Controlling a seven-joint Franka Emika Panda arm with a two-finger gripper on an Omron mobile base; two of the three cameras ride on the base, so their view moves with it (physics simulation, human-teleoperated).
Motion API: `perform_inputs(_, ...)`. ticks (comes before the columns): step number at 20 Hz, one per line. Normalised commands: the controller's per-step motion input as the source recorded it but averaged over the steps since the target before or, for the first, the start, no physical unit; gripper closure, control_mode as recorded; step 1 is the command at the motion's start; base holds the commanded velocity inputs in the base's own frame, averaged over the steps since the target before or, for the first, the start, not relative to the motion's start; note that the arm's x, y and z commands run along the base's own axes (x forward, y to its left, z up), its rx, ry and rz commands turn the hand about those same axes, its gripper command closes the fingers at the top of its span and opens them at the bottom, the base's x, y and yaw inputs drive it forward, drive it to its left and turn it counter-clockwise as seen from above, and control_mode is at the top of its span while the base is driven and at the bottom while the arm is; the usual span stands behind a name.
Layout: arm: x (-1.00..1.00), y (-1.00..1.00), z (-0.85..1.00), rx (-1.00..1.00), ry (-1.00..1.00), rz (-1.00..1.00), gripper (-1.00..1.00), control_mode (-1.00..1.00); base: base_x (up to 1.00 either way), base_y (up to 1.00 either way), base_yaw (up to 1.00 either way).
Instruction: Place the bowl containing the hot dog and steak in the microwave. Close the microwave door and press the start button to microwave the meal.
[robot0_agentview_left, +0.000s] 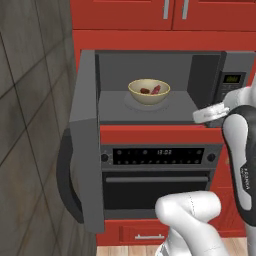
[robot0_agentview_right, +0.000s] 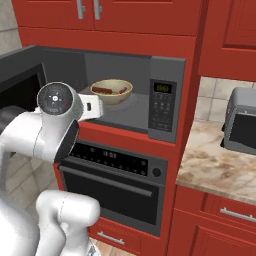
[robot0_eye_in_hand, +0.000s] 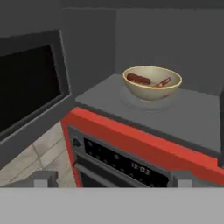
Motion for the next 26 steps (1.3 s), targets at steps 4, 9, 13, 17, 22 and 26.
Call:
perform_inputs(4,-1.00,0.34,0.30,-0.62,0.07,0.30,-1.00,-1.00,0.00,0.00,0.00)
perform_inputs(9,-0.75,0.24,0.38,-0.51,0.02,0.22,-1.00,-1.00,0.00,0.00,0.00)
perform_inputs(13,-0.61,0.24,0.09,-0.31,-0.17,0.18,-1.00,-1.00,0.00,0.00,0.00)
perform_inputs(17,-0.43,0.24,-0.26,-0.19,-0.54,0.14,-1.00,-1.00,0.00,0.00,0.00)
perform_inputs(22,-0.40,0.20,-0.26,-0.18,-0.55,0.09,-1.00,-1.00,0.00,0.00,0.00)
perform_inputs(26,-0.52,0.17,0.40,-0.13,-0.09,0.06,-1.00,-1.00,0.00,0.00,0.00)
